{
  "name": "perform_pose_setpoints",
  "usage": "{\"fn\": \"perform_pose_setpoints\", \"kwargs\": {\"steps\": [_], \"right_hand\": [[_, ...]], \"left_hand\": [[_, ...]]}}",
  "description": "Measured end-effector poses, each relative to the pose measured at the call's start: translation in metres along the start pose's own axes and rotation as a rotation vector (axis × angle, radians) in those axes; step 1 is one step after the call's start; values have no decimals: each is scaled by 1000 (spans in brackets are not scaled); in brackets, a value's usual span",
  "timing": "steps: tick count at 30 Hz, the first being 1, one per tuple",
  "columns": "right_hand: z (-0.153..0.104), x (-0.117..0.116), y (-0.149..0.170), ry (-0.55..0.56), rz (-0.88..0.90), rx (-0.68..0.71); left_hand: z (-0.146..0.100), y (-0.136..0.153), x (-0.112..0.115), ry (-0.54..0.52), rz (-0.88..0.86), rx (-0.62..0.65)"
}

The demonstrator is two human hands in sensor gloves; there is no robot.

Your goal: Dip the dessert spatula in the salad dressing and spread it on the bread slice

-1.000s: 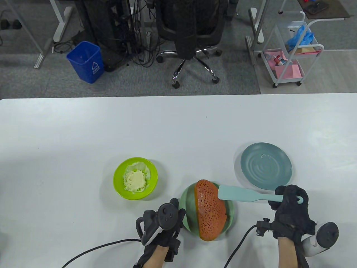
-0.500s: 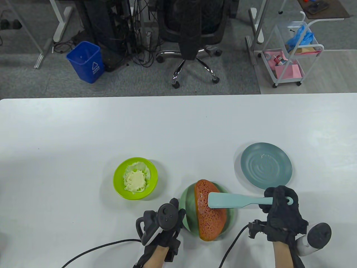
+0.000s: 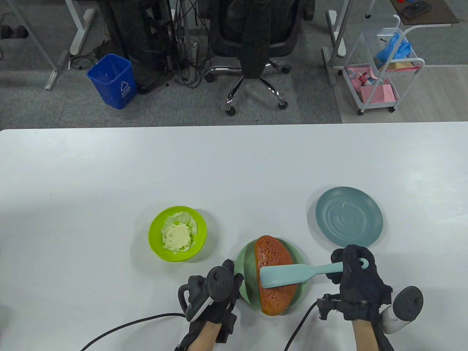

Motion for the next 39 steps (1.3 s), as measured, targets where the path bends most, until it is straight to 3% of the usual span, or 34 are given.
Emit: {"fn": "perform_pose_setpoints", "kwargs": {"steps": [21,33,39], "right_hand": [[18,48,-1,162,2,-5],[11,37,-1,178,61,-11],[3,18,3,89,69,-53]], "left_hand": [[0,0,0,-5,-2,-10],[-1,0,1,-5,-1,-11],[-1,0,1,-4,-1,-10]]}}
Point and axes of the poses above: the tracker on the back of each hand, its own y axis roughly to the little-finger side, its own z axis roughly from the wrist to the fingertips, x = y × z, the point moved 4 cm from there along z, roughly from the wrist to the fingertips, and after that the axes turned 13 degrees about y, right-handed, at the moved point
